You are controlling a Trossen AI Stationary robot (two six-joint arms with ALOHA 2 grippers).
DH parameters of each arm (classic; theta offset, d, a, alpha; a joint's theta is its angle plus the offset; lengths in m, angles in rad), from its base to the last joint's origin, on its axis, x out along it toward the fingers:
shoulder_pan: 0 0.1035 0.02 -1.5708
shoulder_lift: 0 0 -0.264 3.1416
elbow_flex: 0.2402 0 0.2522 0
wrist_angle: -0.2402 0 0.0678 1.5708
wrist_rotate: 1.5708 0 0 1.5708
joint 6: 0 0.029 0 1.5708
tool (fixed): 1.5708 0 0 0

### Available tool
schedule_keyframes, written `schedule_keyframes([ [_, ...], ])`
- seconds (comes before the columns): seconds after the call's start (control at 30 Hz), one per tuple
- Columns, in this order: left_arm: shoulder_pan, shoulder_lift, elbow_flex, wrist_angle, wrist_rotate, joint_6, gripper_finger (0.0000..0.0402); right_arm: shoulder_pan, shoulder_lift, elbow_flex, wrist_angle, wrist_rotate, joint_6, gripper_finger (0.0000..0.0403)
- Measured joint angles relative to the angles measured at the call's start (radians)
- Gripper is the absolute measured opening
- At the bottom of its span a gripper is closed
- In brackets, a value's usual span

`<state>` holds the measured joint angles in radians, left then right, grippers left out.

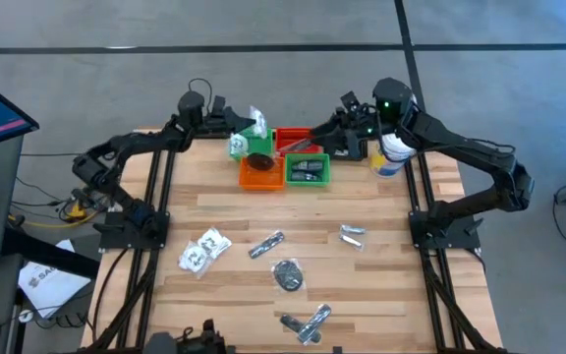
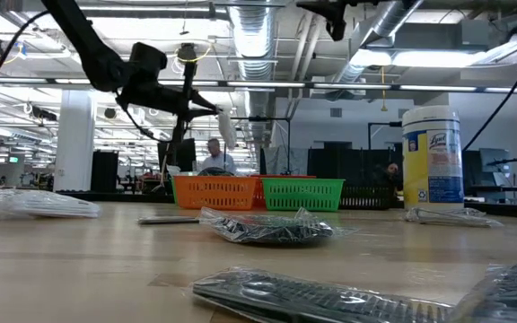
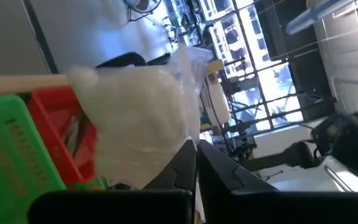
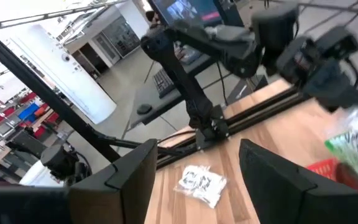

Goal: Pick & Place Travel size toiletries
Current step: Put the vanity pack into the green bin

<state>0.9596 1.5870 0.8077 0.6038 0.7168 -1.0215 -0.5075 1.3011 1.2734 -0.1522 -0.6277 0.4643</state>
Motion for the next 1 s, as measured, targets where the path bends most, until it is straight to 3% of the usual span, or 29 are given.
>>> schedule_keyframes([
  [0.17,0.024,0.027,0.026,-0.093,0.013,0.029,0.0000,-0.027,-0.041,-0.142,0.193,-0.009,0.099,0.0220],
  [0.33,0.030,0.025,0.026,-0.223,0.016,0.102,0.0000,-0.081,-0.078,-0.233,0.373,-0.111,0.194,0.0219],
  [1.0,0.098,0.023,0.026,-0.519,-0.048,0.328,0.0000,-0.094,-0.087,-0.234,0.378,-0.134,0.199,0.0221],
])
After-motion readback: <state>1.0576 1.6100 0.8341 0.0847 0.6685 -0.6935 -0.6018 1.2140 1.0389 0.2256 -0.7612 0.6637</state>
